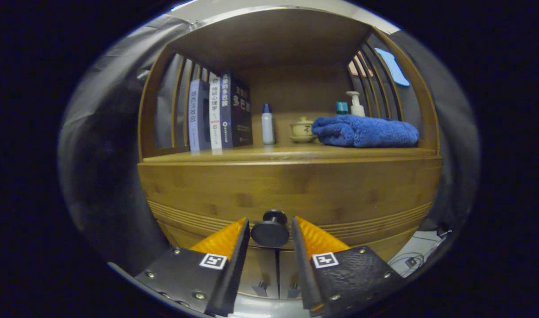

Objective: Pull open the drawer, take out the items inside it, and place them on the countertop above the cabinet.

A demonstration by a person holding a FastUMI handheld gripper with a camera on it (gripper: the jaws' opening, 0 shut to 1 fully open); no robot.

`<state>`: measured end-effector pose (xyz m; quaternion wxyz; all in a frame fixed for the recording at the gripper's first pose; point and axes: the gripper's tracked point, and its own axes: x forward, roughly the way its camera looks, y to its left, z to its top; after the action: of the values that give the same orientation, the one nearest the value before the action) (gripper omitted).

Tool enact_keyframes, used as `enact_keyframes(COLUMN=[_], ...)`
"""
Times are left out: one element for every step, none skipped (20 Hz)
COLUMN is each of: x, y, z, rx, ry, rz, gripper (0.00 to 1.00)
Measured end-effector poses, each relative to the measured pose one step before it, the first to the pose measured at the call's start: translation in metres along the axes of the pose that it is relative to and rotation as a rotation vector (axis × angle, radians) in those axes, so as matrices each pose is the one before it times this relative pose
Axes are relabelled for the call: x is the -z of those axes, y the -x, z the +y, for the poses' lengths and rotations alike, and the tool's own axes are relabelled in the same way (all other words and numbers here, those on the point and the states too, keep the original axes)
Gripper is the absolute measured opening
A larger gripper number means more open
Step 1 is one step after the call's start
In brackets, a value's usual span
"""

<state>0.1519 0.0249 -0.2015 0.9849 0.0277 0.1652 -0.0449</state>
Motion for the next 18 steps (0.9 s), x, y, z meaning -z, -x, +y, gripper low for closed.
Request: enact_keyframes(x=[0.00160,-0.00255,-0.00065,-0.00138,0.00285,-0.00326,0.00239,-0.00208,0.00097,0.00016,0.00049,-0.00096,0.00221,-0.00111,0.00138,0.00043,-0.00052,0.00183], y=[-0.00075,-0.00719,0.00415,0.00024,-0.00024,0.00121,-0.00077,-0.00053,-0.00158,0.00152,-0.00049,0.00156,0.00002,0.00048,-0.00127,0.00305,0.00104,-0.00060], z=[-0.00279,-0.00201,-0.00199,-0.00124,0.00077,0.00026,0.00192,-0.00021,-0.00017,-0.00094,-0.00046,0.00106,0.00162,0.00048,-0.00126,0.00043,-0.00151,-0.00083], rx=[0.02492,0.03829,0.02811,0.01334,-0.00505,-0.00870,-0.00726,-0.00489,0.00206,-0.00089,-0.00663,-0.01224,-0.02102,-0.02018,-0.01065,-0.00416,0.00407,0.01277], ry=[0.01466,0.01331,0.00916,-0.00302,-0.01945,-0.03634,-0.02384,-0.00303,0.01742,0.02506,0.00558,-0.01654,-0.01102,-0.01869,-0.01161,-0.01527,0.00526,-0.00356], rz=[-0.00052,-0.03830,0.00566,-0.01862,0.01146,-0.01529,0.00936,-0.00769,0.00498,0.00739,0.01827,0.01155,0.02154,0.00509,0.01607,-0.00129,-0.00632,0.00105], gripper=[0.50,0.51,0.48,0.45,0.42,0.41,0.42,0.41,0.42,0.42,0.43,0.44,0.43,0.42,0.41,0.38,0.34,0.34])
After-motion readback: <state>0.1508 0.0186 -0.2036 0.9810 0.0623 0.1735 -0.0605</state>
